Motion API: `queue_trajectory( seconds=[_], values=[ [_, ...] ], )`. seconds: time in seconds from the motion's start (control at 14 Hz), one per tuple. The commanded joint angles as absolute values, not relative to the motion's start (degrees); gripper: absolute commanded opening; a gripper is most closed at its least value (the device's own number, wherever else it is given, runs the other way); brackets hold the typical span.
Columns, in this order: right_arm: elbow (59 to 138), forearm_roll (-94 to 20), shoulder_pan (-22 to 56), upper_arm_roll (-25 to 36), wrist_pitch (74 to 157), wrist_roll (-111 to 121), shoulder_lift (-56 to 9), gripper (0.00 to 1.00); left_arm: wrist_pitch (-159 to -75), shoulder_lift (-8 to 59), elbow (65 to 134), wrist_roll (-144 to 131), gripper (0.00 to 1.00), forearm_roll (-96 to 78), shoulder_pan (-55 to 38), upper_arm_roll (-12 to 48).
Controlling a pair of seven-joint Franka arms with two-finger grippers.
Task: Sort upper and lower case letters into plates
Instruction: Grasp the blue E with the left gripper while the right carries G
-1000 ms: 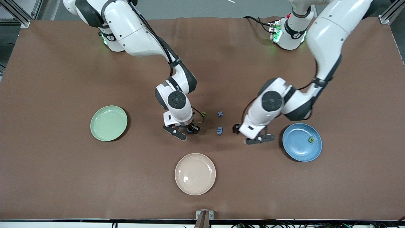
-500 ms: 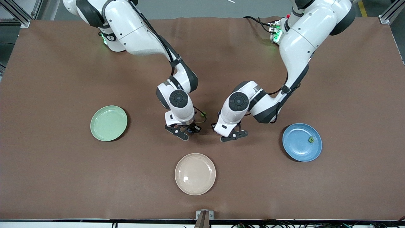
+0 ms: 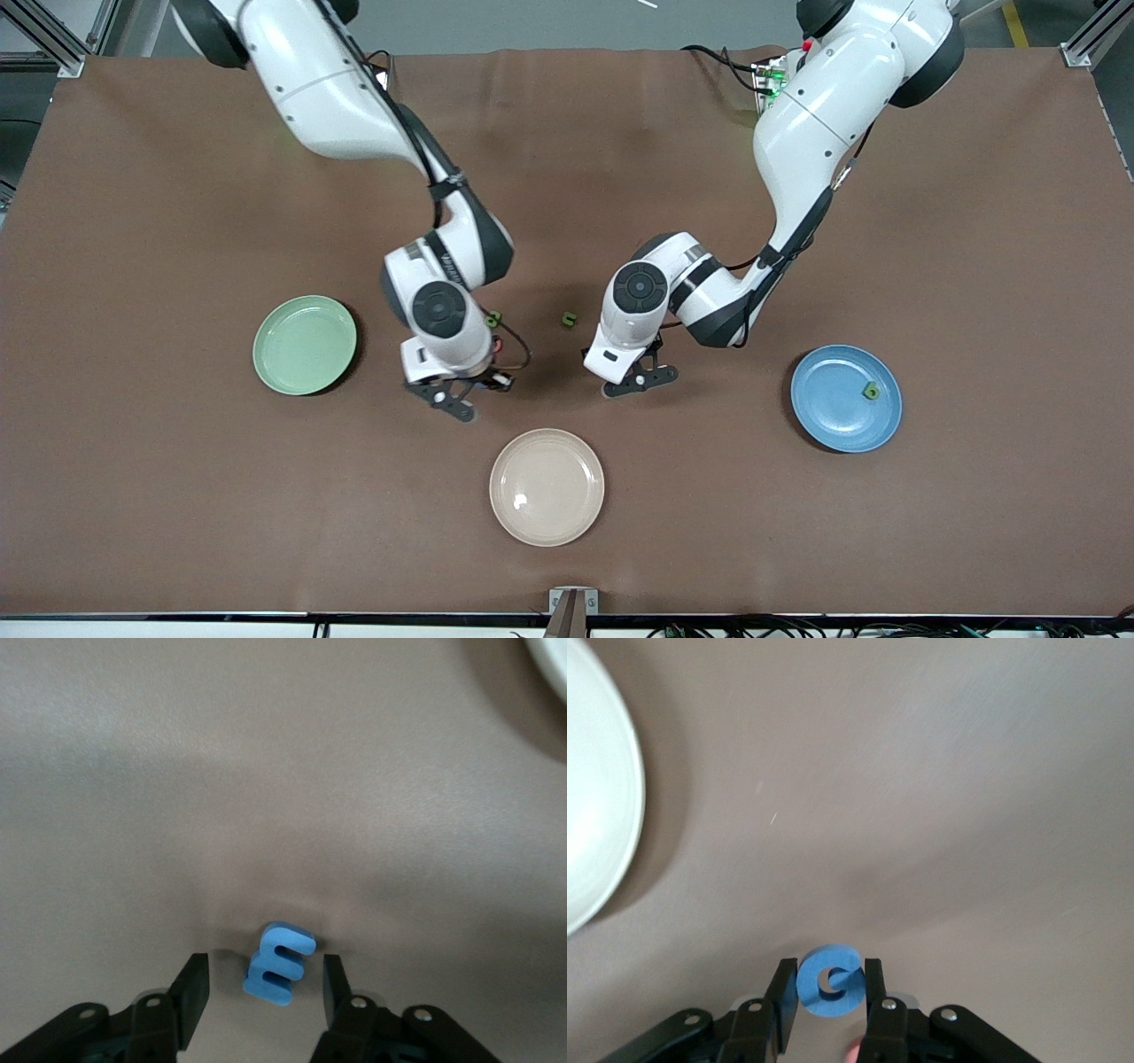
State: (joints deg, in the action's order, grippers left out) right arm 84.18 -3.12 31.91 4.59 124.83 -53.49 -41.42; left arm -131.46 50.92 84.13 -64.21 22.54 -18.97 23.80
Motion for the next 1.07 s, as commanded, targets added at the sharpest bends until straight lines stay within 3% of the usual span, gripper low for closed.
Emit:
queue_trajectory(
  seconds=[0.0,0.07,0.43,0.71,1.0],
  values=[
    [95.1,-3.0,26.1,3.3,124.5,-43.0,-31.8,0.0,-131.6,52.0,82.3,-64.3,0.55,22.0,-19.9,23.2],
    [98.1,-3.2,23.8,3.3,124.5,-38.7,-29.4,0.0,-131.6,52.0,82.3,-64.3,0.51,22.0,-19.9,23.2],
    [116.4,-3.3,15.0,3.3,128.7,-22.4,-17.5,0.0,-131.0,51.2,82.7,-66.3,0.14,22.1,-19.0,23.1],
    [127.5,-3.3,10.9,3.4,136.1,-16.4,-13.6,0.01,-128.0,48.4,82.9,-66.3,0.05,22.5,-15.4,23.2],
    [133.4,-3.3,6.7,3.4,145.8,-10.8,-14.5,0.01,-120.2,41.4,83.2,-65.2,0.05,22.2,-9.7,23.9]
  ],
)
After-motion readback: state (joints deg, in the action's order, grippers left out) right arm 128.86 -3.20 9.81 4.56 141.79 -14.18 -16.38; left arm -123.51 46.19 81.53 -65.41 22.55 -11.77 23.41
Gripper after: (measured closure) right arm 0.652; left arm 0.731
